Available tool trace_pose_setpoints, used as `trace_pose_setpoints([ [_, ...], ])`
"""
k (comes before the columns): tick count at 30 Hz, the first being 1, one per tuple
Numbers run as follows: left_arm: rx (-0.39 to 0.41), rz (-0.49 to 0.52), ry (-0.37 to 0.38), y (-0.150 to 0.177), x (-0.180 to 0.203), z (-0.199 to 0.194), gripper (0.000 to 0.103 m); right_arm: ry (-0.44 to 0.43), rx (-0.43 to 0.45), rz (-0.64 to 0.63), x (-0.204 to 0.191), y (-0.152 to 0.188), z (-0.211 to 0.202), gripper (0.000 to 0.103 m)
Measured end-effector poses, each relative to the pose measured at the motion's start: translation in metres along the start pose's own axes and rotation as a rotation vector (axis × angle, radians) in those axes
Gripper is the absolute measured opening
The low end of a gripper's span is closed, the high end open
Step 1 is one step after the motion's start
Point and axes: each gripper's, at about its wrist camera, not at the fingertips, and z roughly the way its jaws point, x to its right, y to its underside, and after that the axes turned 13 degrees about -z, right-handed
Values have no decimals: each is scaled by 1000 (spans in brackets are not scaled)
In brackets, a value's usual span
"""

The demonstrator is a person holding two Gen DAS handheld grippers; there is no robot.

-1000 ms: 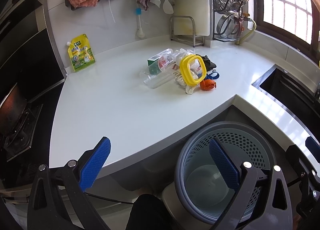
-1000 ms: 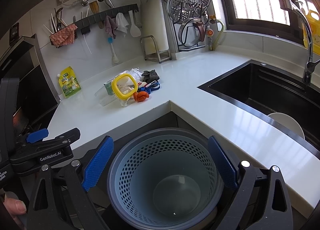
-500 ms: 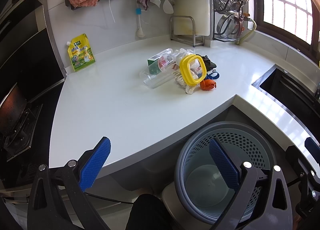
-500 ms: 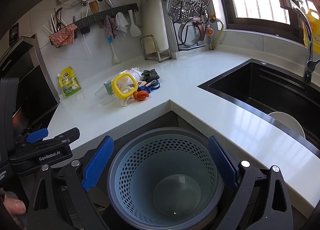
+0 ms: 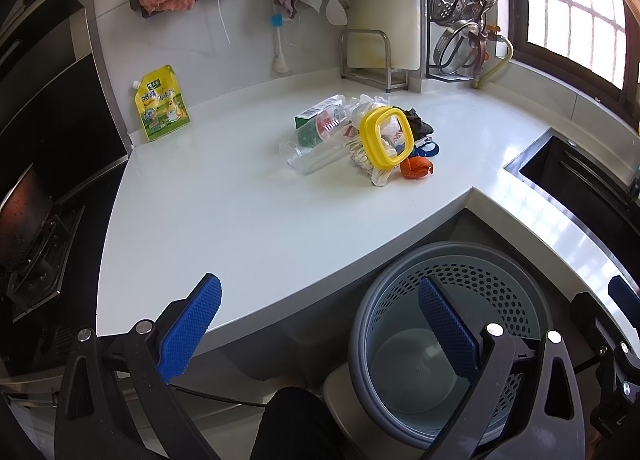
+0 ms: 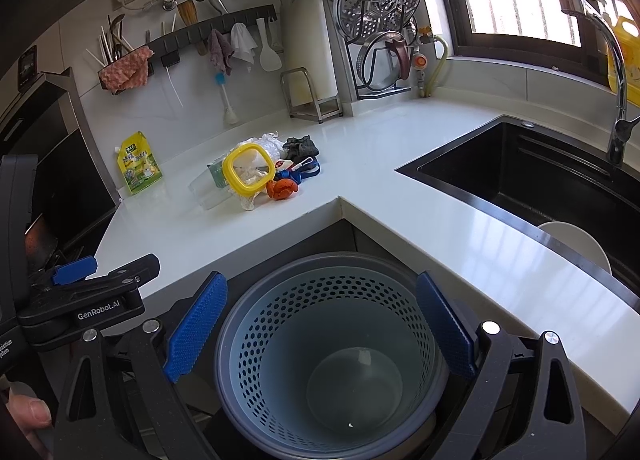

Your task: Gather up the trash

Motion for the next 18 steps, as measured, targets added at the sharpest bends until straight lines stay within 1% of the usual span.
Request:
trace_pose_setpoints([
  [8,-4,-2,2,2,-1,2,97,-1,-10,1,-2,2,8,91],
  [11,-9,-11,5,3,-4,9,97,-2,-19,-4,-2,3,14,91],
  [14,-16,-21,8,1,-7,16,97,-5,-35,-1,-2,5,24,91],
  [18,-16,-24,-12,-4,-13,26,97,-17,-59,4,-2,3,43,91],
])
